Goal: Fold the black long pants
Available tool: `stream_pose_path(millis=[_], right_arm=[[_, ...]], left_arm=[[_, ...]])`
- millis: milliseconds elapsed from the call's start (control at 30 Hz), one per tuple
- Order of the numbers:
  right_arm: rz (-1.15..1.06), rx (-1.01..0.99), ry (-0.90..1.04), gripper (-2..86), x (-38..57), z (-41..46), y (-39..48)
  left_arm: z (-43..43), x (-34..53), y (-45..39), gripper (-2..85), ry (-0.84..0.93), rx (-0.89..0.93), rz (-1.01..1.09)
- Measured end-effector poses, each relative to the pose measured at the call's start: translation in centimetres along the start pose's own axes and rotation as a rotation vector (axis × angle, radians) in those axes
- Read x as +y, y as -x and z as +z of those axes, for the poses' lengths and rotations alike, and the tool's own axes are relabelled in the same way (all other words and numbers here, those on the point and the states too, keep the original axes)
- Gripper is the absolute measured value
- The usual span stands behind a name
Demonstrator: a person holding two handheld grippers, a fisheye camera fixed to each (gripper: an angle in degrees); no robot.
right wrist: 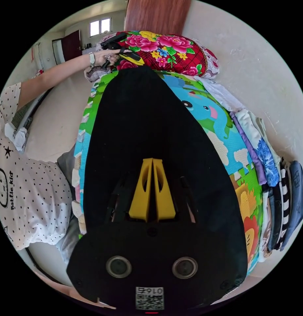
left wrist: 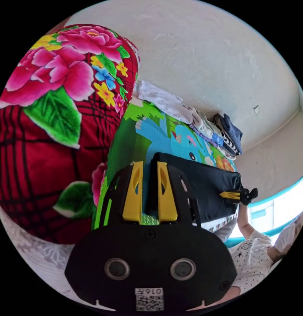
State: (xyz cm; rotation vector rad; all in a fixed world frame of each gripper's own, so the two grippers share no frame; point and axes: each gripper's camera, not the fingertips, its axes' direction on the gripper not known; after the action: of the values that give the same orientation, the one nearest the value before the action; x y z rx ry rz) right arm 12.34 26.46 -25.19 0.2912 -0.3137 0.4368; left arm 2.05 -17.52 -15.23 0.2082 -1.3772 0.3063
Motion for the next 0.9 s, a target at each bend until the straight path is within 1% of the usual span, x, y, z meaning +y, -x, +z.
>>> stream_pose_path(millis=[33,100,167,233,267,333,433,500,600,700,767,833,900], right_arm=[[0.024,0.032,0.005,-0.1,0.0,-1.3,0.7],[0.052,0.024,-0.084,0.3,0.4,-4.5,2.1],[0.042,-0.07,-0.217,1.4,1.4,-8.5,4.7],[0.018,-0.118,-0.239,2.9,1.8,-10.1,7.2],[0.002,-0.118,-0.233,4.1,2.0,-10.6,9.1],[-0.014,-0.078,-0.201,5.6,2.3,-10.6,11.8],[0.019,0.026,-0.085,6.5,3.0,-9.6,14.8],[0.049,0.05,-0.023,6.3,3.7,-9.0,15.7],[0.106,0.048,-0.08,5.6,5.6,-10.1,16.6],[0.133,0.056,-0.1,5.3,7.1,-11.3,17.9],[0.105,0.121,-0.101,5.3,8.2,-12.2,20.0],[0.058,0.166,-0.083,5.4,9.1,-12.6,22.0],[0.043,0.225,-0.079,5.6,10.1,-13.1,23.7]], left_arm=[[0.0,0.3,-0.4,7.4,0.024,-0.001,0.022],[0.6,1.8,-1.9,9.5,0.14,0.007,0.095],[1.2,2.7,-2.8,10.8,0.183,-0.005,0.118],[1.4,3.3,-3.3,10.8,0.168,-0.045,0.126],[1.4,3.5,-3.6,10.1,0.153,-0.075,0.129],[0.9,3.6,-4.1,8.0,0.142,-0.076,0.144],[-0.3,3.1,-4.6,6.5,0.171,-0.072,0.17],[-1.1,2.6,-4.6,4.8,0.205,-0.042,0.178],[-1.3,2.5,-5.1,4.7,0.248,-0.042,0.19],[-2.3,2.6,-6.0,5.6,0.224,-0.039,0.171],[-3.4,2.7,-6.7,6.4,0.19,-0.036,0.145],[-4.6,3.1,-8.5,6.5,0.123,-0.019,0.16],[-5.4,3.8,-12.6,6.4,0.068,-0.029,0.218]])
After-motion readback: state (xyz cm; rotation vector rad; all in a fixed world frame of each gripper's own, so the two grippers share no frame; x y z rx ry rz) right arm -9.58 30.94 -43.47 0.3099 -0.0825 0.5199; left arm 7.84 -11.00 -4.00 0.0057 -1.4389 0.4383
